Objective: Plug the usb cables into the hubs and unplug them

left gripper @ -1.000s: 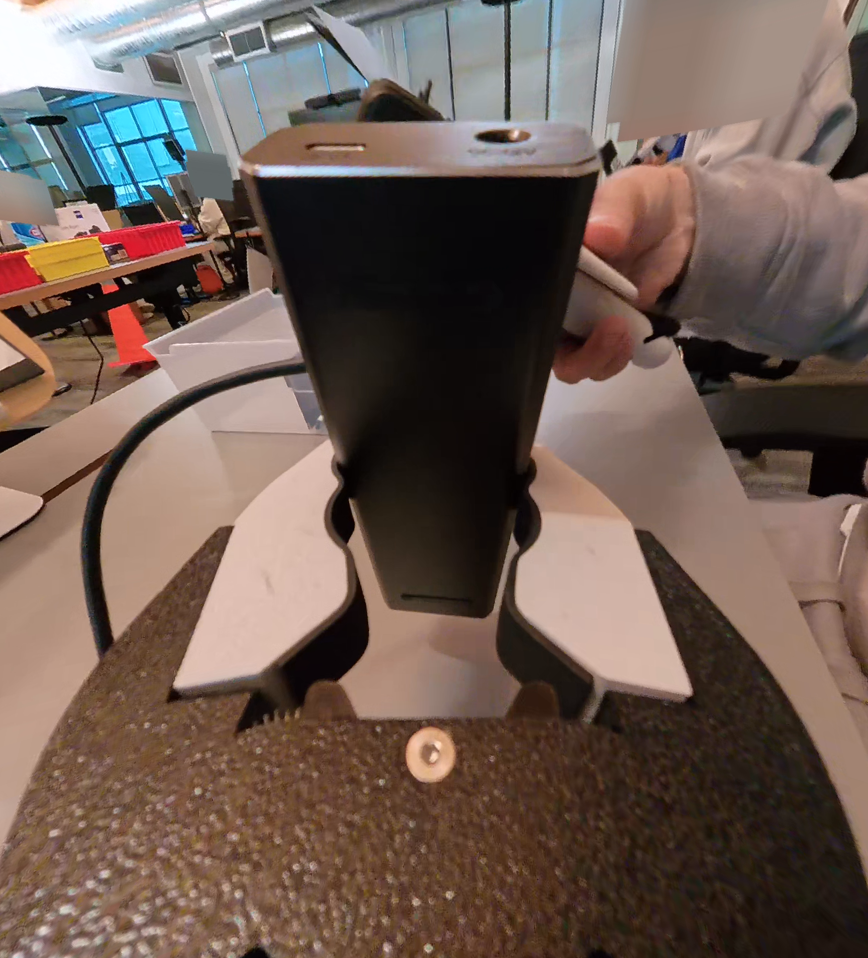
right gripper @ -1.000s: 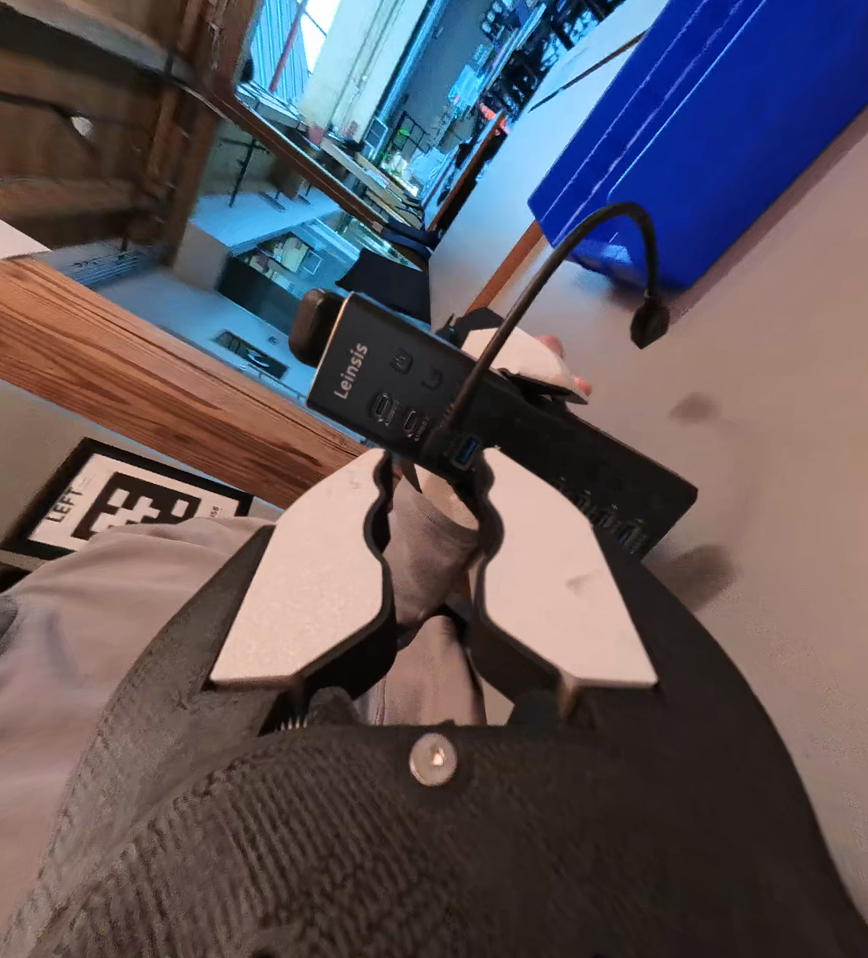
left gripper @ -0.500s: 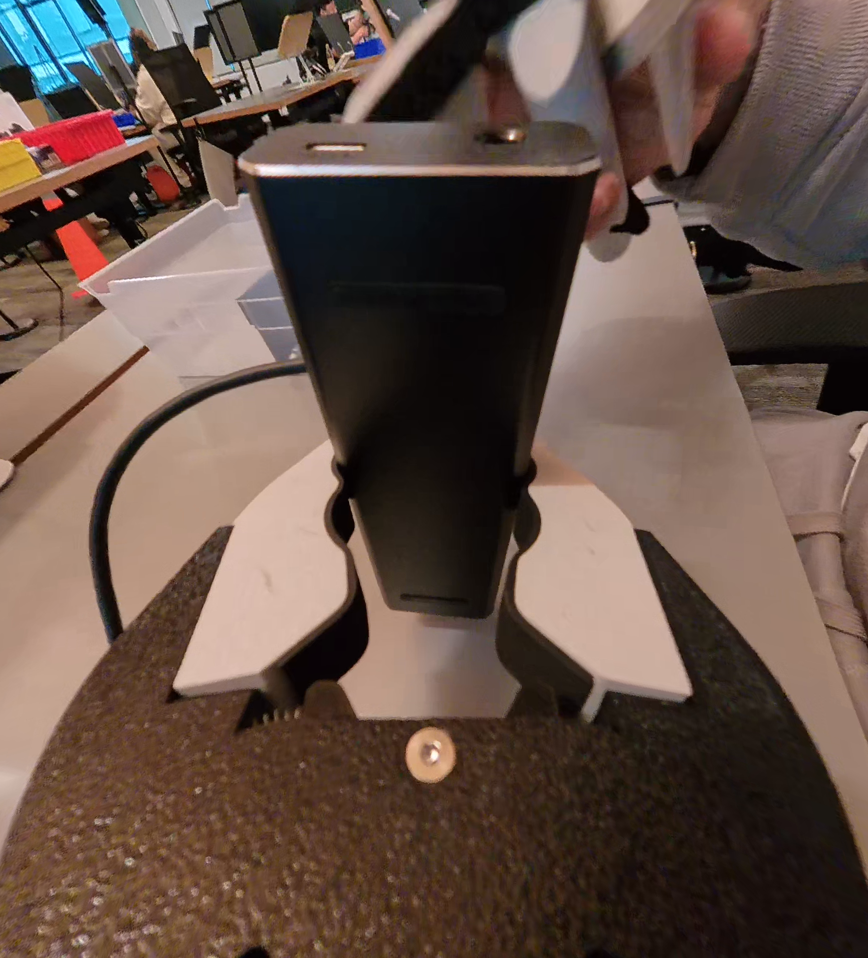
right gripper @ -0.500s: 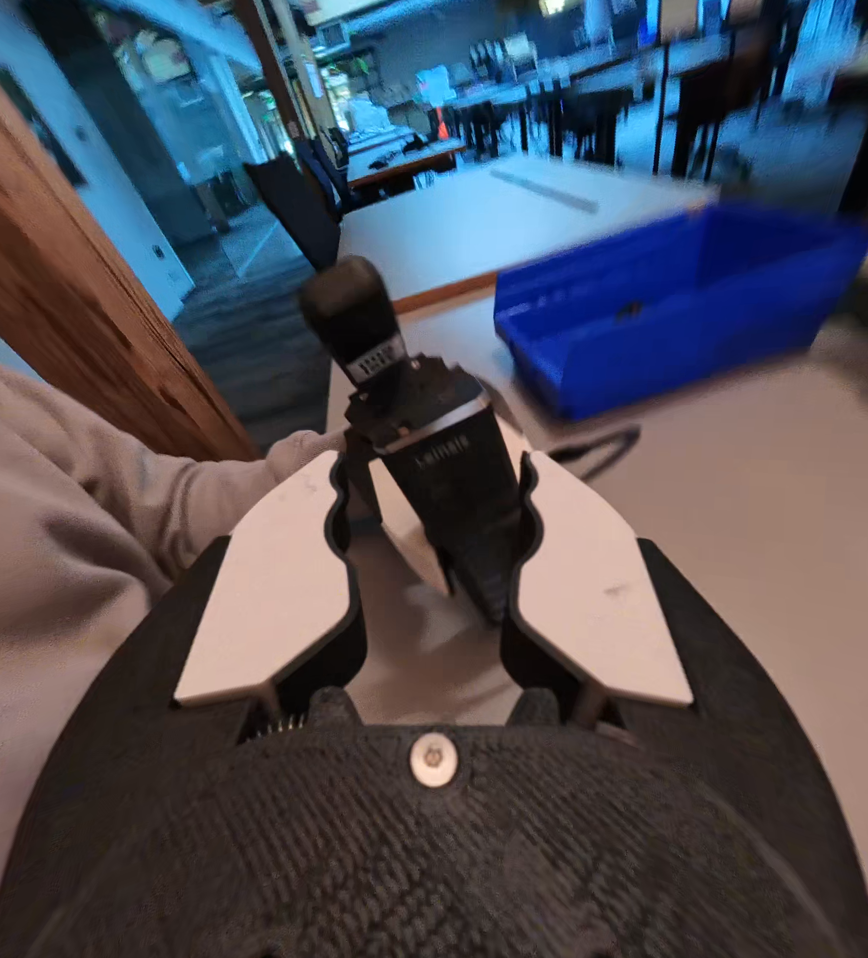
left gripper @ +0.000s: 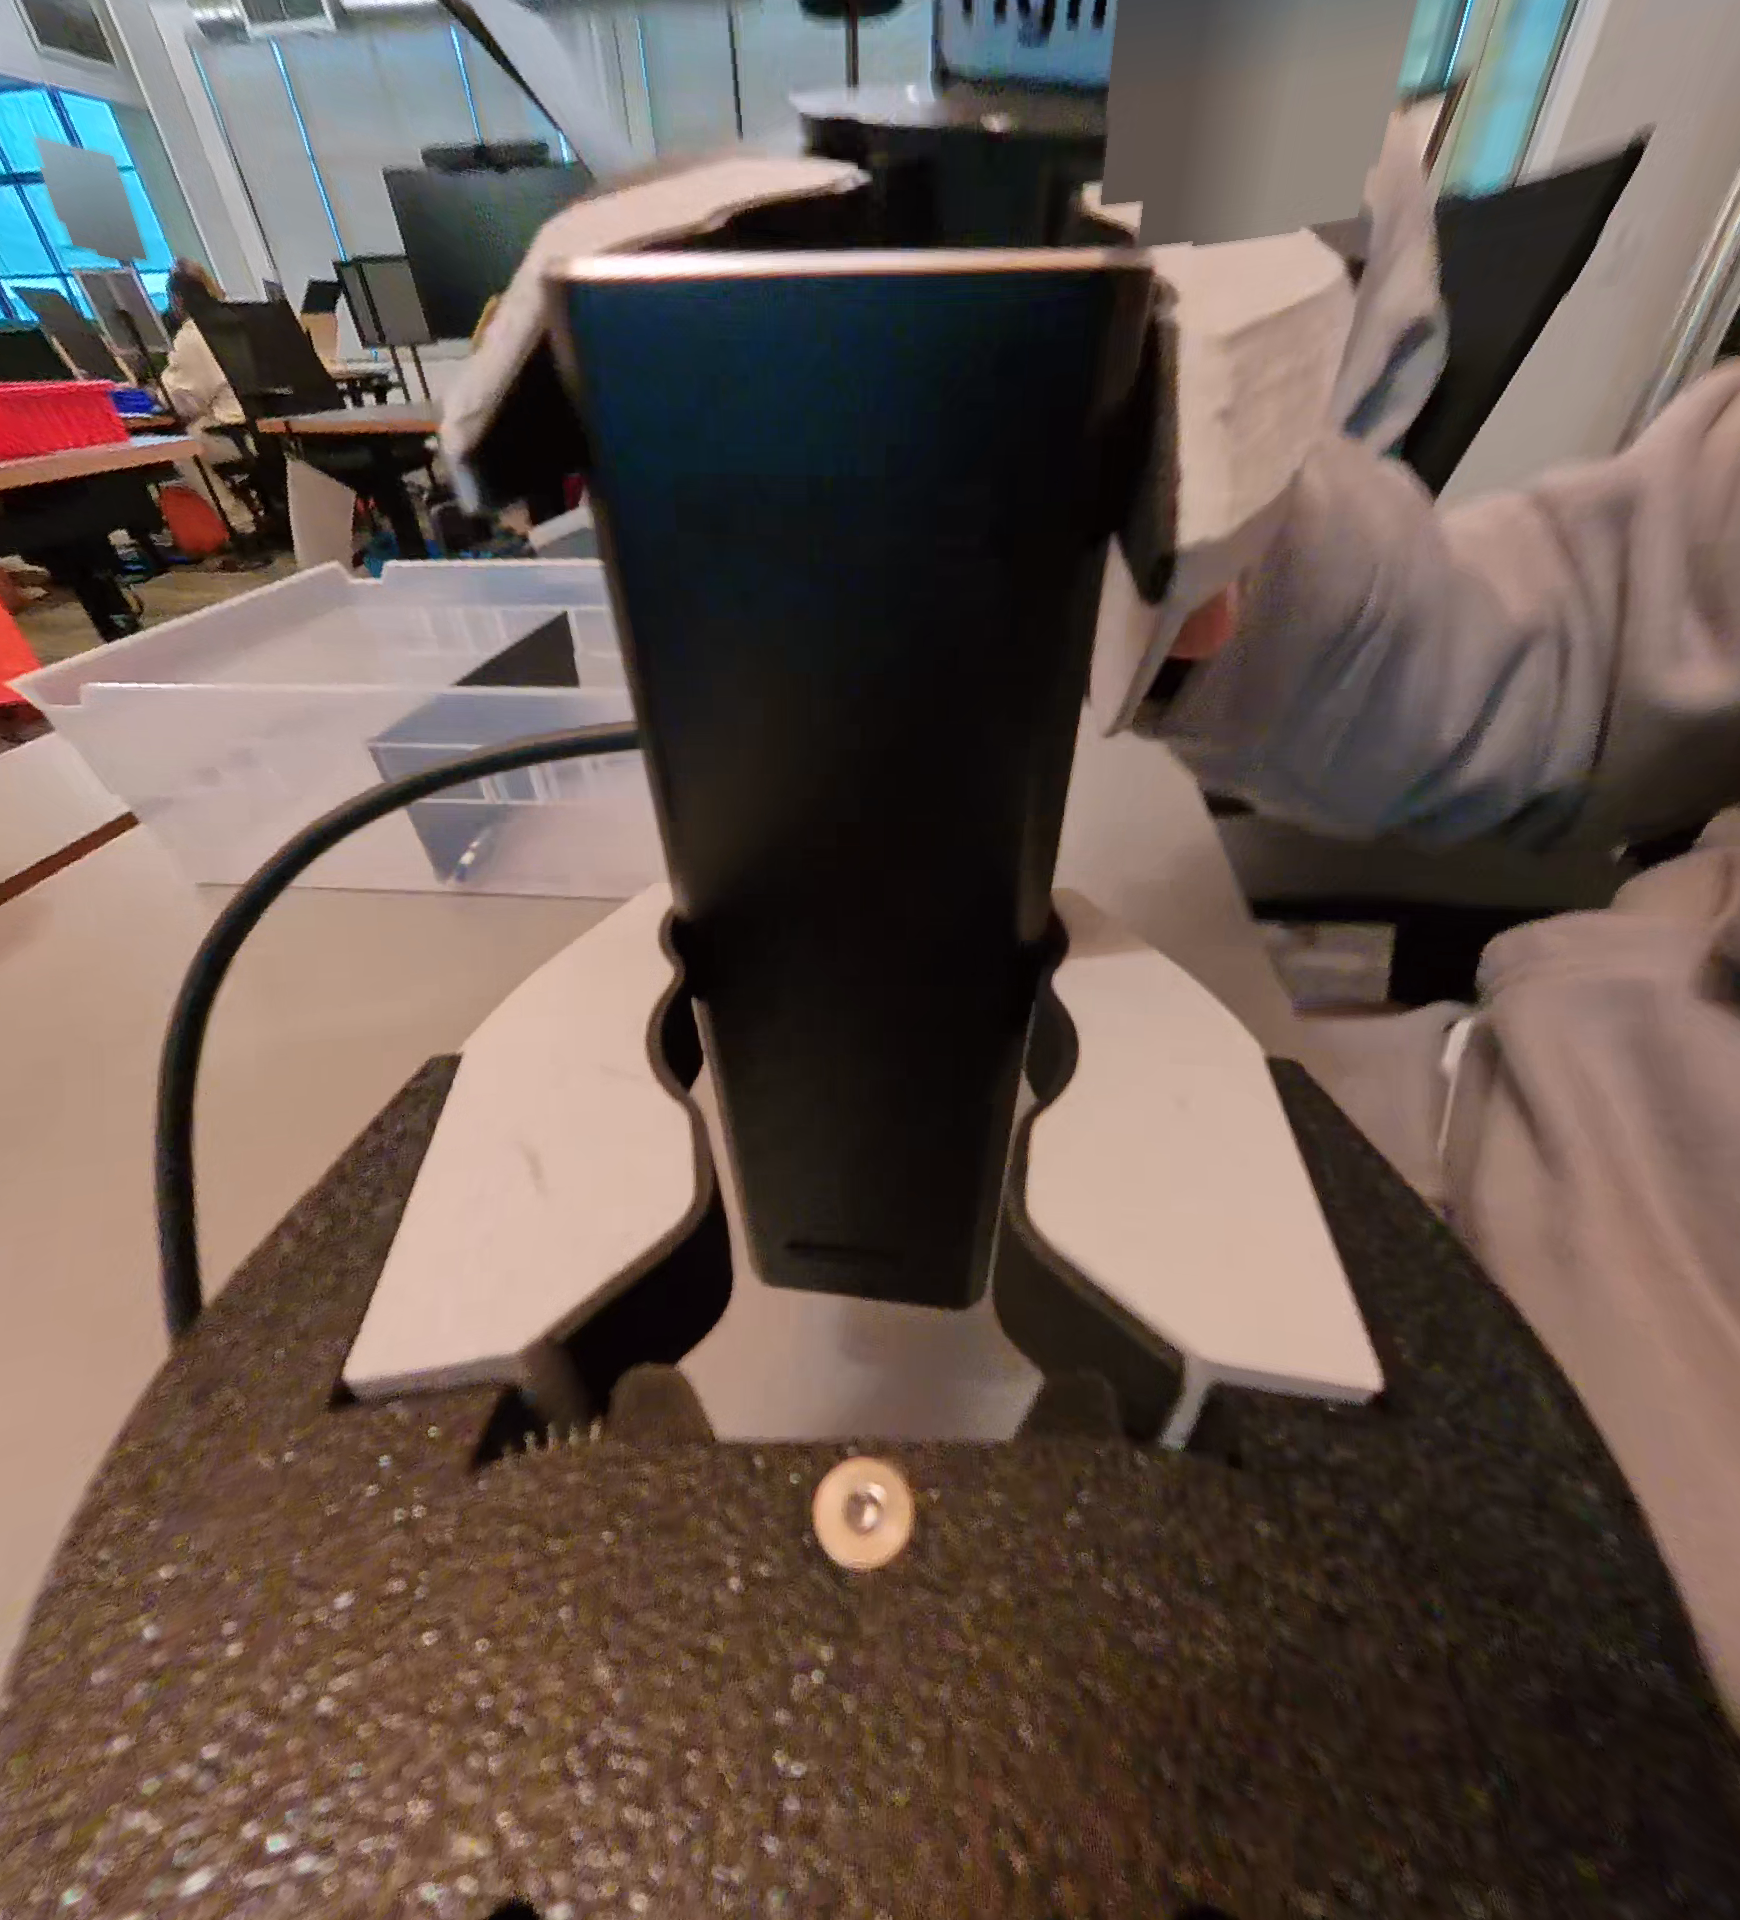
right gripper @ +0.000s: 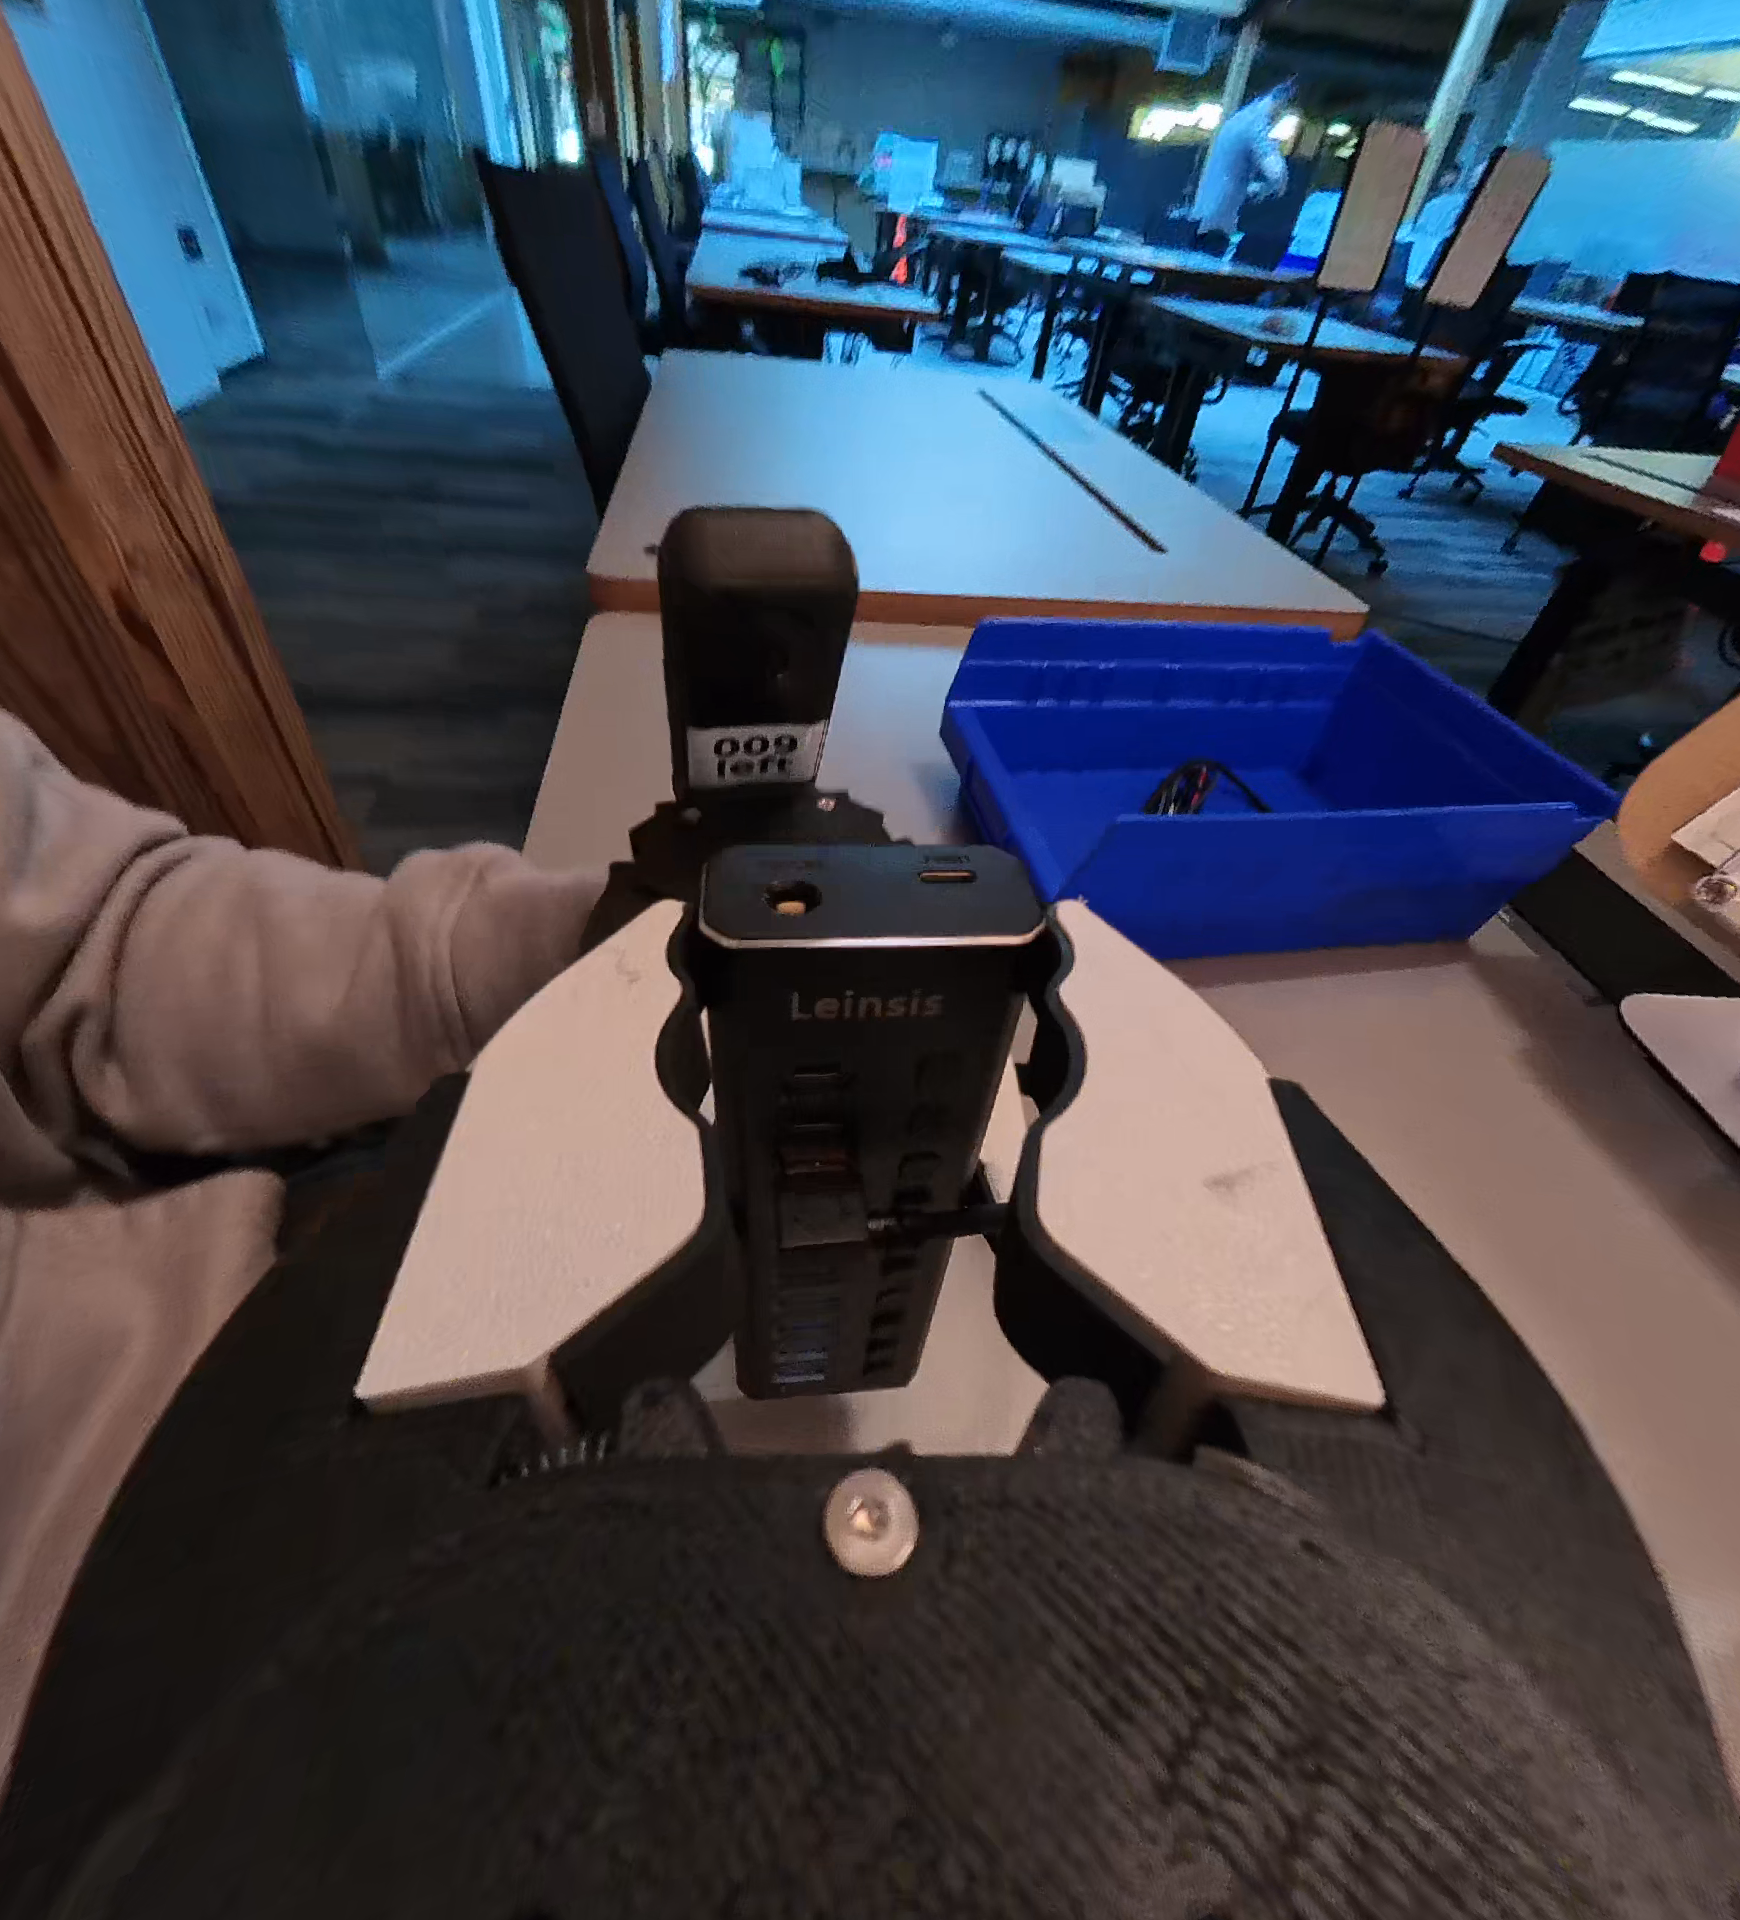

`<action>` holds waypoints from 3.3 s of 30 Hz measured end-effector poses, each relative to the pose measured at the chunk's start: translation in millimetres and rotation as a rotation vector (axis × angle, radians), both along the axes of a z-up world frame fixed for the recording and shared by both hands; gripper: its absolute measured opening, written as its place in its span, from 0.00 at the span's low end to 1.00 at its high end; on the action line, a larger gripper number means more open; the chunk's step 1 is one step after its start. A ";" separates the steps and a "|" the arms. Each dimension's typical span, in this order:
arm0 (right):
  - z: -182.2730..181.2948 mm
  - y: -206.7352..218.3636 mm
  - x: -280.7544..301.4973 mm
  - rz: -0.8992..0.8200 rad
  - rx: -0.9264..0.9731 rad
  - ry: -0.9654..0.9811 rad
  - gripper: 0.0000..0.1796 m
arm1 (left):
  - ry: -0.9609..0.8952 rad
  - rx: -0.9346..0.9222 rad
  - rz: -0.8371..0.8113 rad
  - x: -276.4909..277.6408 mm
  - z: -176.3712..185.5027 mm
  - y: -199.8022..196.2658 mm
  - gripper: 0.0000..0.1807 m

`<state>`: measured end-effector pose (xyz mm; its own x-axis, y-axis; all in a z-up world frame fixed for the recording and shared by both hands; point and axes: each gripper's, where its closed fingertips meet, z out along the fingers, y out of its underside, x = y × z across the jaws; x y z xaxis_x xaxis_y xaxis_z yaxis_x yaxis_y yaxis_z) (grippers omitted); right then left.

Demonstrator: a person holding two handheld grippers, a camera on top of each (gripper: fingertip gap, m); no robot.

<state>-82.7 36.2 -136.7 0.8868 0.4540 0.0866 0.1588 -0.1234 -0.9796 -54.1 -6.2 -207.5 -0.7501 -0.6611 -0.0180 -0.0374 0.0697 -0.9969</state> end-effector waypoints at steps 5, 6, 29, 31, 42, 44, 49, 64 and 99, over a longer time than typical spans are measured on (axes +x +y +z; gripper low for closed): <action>4.5 5.7 1.7 -0.070 0.046 0.025 0.34 | 0.043 -0.073 0.002 3.2 2.2 -1.0 0.38; 3.8 6.2 -0.2 -0.069 0.046 0.032 0.34 | 0.041 -0.074 -0.002 3.2 2.3 -3.0 0.37; -5.4 -5.8 5.2 -0.092 -0.056 0.074 0.33 | 0.018 -0.086 -0.008 2.1 8.0 -3.0 0.36; 5.3 -13.7 17.1 -0.151 -0.029 0.185 0.33 | 0.000 -0.092 0.021 3.0 8.7 6.5 0.36; -62.8 -30.3 12.5 -0.084 -0.424 0.910 0.22 | -0.098 0.010 0.022 0.2 -0.2 11.7 0.36; -68.9 -26.3 9.9 -0.086 -0.444 0.959 0.20 | -0.108 0.025 0.019 0.2 -1.4 9.4 0.36; -60.5 -22.1 5.5 -0.004 -0.437 1.163 0.05 | -0.134 0.080 0.022 -0.5 -6.4 9.2 0.36; -73.3 -19.2 10.6 -0.078 -0.443 1.285 0.05 | -0.103 0.111 0.056 5.8 -19.7 11.6 0.36; -58.7 -31.0 4.7 0.056 -0.432 1.410 0.05 | -0.220 -0.036 0.021 -1.2 2.6 3.4 0.34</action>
